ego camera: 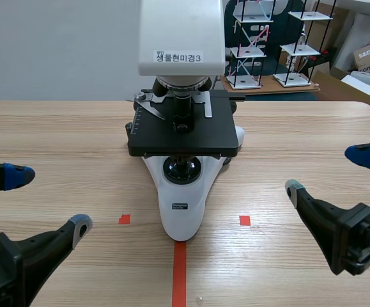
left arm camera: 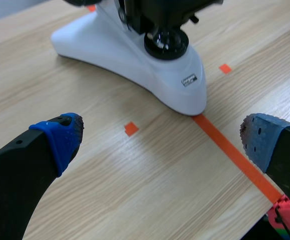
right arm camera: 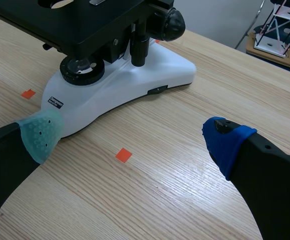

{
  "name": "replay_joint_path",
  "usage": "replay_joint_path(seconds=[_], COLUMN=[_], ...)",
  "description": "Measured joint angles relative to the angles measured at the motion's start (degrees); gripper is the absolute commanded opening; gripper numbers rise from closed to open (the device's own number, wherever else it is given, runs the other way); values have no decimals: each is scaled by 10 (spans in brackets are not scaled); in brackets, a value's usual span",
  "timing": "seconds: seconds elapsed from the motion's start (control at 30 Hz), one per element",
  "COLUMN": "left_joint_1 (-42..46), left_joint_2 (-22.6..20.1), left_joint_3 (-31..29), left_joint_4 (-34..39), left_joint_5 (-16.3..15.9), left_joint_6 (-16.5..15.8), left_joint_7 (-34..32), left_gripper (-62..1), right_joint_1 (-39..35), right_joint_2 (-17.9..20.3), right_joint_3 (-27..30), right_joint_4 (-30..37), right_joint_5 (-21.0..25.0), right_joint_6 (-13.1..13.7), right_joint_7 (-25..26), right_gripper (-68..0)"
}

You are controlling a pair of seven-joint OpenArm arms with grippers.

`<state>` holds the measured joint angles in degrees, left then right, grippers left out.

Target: Point at the eyepiece

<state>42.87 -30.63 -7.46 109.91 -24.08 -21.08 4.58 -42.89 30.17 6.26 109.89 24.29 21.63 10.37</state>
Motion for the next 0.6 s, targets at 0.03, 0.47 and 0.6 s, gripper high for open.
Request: replay_joint_path(seconds=[0.03,0.47,0.6], left_joint_1=[0,0,0], left_joint_2=[0,0,0], left_joint_3=[0,0,0], left_joint_4=[0,0,0], left_joint_5=[0,0,0], left_joint_6=[0,0,0], left_joint_7=[17,38,38], left_gripper=[14,14,14], right_joint_1=[0,0,0], right_joint_2=[0,0,0], right_joint_3=[0,0,0], right_joint_4=[0,0,0], right_joint_5=[0,0,0], right_joint_6=[2,-44,-48], right_joint_7=[0,-11,-10], right_gripper=[-71,-71,-71])
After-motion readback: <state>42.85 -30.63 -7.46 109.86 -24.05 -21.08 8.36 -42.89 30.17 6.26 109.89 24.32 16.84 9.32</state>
